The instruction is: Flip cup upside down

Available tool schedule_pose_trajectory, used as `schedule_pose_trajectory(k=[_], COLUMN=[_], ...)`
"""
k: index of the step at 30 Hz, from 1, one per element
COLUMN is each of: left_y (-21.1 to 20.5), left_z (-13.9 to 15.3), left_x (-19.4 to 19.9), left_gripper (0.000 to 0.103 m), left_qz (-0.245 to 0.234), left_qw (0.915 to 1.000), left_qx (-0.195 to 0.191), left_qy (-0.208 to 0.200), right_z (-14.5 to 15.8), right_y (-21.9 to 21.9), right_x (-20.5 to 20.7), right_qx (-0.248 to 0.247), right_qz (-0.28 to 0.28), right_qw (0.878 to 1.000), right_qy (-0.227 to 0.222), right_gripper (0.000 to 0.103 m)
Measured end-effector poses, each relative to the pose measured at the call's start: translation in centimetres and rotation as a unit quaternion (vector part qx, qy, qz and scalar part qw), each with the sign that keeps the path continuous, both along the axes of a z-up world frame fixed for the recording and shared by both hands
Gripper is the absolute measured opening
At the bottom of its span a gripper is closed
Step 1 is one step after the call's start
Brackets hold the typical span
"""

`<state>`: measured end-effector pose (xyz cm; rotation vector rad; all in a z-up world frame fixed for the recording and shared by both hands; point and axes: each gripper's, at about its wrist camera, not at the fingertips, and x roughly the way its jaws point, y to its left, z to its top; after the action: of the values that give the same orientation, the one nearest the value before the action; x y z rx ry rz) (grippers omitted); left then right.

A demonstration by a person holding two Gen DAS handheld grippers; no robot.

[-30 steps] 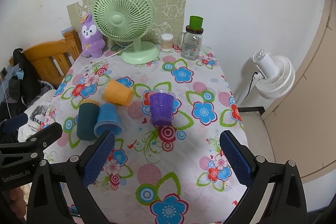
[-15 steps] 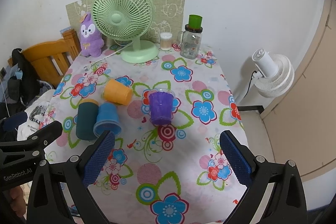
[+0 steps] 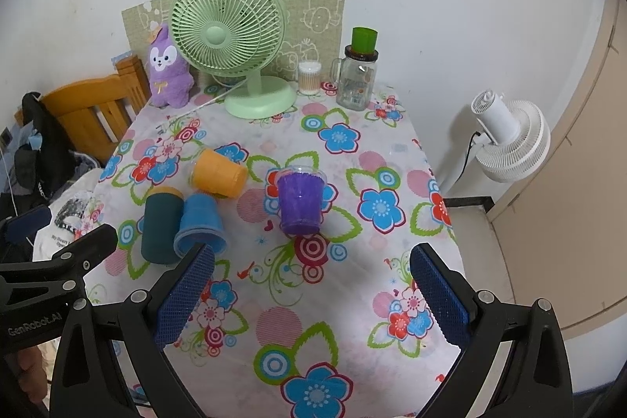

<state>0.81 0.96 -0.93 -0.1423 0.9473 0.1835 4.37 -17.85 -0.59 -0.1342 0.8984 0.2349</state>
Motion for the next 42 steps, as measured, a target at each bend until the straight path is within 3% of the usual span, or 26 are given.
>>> schedule_pose_trajectory(k=[10,20,33,42], left_y=[-2.0,-6.0,-10.4,-11.0], left_z=[-0.5,-2.8,-8.2,-12.7], left_x=[2.8,7.0,12.7,15.6], left_gripper=[0.102,0.101,0.101,0.101], left_qz=[0.002,0.005,0.008,0.030], left_qw=[0.9999,0.9995,0.9985,0.9978], left_qx=[0.000,0.000,-0.015,-0.011], left_qy=[0.013,0.030,0.053,0.058], right_z=[0.7,-0.8,-5.3,-9.7], right_y=[-1.5,-4.4,-7.2,-8.0], right_x=[3.1,7.7,13.8,16.8], right_qx=[0.016,0.019,0.018,0.031], right_qz=[0.030,0.048,0.044,0.042], right_qw=[0.999,0.998,0.997,0.996], right_qy=[0.013,0.031,0.060,0.070], right_gripper=[0.101,0.101,0.101,0.101])
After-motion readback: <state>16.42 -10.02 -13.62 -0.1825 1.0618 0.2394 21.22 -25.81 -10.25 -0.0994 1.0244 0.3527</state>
